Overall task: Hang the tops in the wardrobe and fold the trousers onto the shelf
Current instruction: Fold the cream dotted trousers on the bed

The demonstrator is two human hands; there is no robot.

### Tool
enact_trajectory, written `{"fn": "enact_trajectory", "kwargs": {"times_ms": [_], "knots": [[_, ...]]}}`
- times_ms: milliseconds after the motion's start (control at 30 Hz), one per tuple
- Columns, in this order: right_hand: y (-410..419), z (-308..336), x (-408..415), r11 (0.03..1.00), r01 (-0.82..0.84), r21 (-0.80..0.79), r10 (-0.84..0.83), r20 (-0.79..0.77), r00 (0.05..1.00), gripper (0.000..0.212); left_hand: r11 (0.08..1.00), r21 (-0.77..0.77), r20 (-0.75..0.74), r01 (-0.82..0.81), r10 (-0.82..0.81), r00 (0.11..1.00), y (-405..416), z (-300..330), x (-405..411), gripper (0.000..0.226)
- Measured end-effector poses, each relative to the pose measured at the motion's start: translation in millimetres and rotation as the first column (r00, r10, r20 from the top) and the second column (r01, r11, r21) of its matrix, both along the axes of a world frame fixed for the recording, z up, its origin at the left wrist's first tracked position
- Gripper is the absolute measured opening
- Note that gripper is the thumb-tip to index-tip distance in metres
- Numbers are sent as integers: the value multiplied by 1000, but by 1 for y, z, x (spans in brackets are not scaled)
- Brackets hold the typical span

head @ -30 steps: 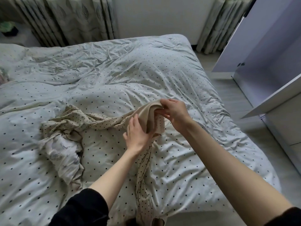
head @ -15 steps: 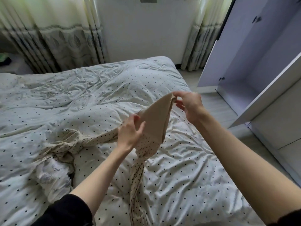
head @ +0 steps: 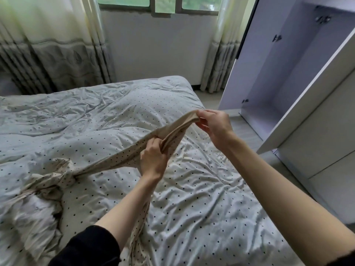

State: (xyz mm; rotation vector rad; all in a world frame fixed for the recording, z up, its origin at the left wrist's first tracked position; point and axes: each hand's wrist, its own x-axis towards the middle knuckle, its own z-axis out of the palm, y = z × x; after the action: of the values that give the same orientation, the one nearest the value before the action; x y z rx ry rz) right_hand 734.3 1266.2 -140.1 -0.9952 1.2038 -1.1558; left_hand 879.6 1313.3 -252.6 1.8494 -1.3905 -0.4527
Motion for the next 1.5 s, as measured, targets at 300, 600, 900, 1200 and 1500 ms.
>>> {"fn": "enact_trajectory", "kwargs": {"times_ms": [300,600,900,1200,1500], "knots": [[-11,-35,-86,998,16,-66,-48,-506,861,16,964,39,117,263,-266,957,-20,37,2,12],[-6,7,-182,944,240,-228,-328,-740,587,26,742,306,330,596,-670,665,-84,80,-69,18],[49,87,-341,599,721,-348,-696,-671,255,30,682,14,372,732,-683,629,-117,157,-256,20],[50,199,-511,336,790,-513,-873,-484,58,31,556,-307,361,773,-683,635,-154,286,-453,19],[36,300,-636,221,712,-666,-948,-319,-4,23,496,-559,332,665,-601,727,-196,418,-608,25]]}}
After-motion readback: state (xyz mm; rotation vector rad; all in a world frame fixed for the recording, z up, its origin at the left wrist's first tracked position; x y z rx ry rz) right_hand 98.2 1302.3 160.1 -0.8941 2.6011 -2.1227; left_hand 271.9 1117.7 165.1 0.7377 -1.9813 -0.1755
